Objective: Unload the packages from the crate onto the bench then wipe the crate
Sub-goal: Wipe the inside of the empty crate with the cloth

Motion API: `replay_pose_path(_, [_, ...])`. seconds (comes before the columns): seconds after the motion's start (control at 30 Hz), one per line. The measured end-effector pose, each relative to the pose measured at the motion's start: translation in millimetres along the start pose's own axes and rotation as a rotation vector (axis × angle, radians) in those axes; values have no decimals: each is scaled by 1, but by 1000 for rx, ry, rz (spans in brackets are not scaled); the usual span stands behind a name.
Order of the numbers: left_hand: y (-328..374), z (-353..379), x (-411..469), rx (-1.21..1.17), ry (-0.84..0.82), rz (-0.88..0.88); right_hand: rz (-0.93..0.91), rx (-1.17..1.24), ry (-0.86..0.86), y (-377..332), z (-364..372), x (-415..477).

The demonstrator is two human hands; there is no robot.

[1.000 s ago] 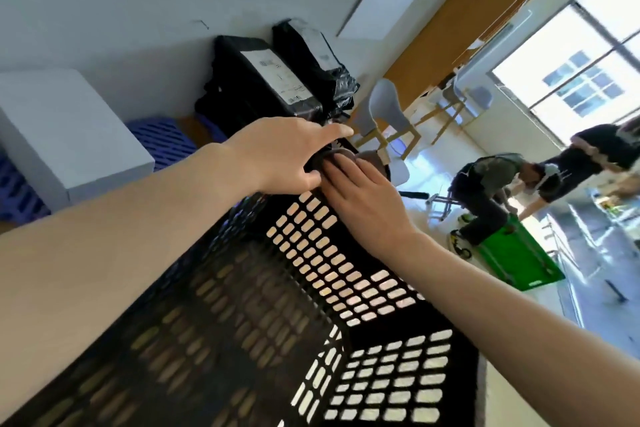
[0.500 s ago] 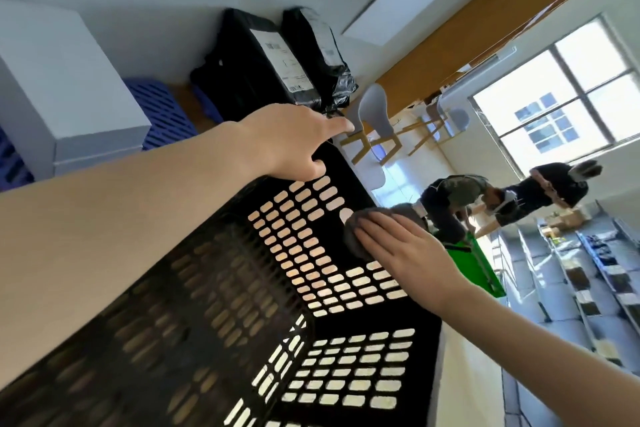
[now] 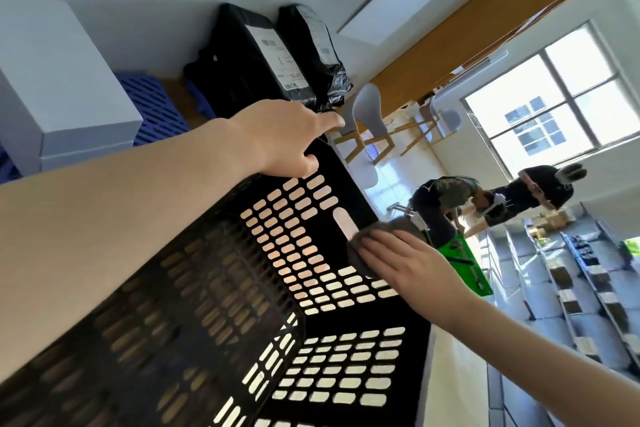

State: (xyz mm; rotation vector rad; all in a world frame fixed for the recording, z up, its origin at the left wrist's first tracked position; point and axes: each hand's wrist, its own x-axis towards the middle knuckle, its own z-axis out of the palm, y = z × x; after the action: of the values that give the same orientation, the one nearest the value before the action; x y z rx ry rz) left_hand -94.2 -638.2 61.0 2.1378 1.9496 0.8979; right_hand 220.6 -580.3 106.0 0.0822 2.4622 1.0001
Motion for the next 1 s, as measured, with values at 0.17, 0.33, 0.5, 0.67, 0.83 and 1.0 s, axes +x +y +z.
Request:
replay_pose_path(0.17, [1,0,1,-26,-39,-3,-112,13,-154,2,-1,-54])
replay_pose_path(0.33, [3,0,2,-23,-55,4,-44,56,-8,16,-16,17])
replay_pose_path(0.5, [2,-1,3,-6,-49,8,20,35,185,32,-35,117])
replay_pose_path(0.67, [2,-1,2,3,-58,5,56,57,222,30,-31,108])
replay_pose_path(0.83, [2,-1,1,19,-76,8,-31,94,10,12,-10,19])
replay_pose_path(1.0, [5,0,2,92,-68,28,-125,71,-158,3,-2,-52])
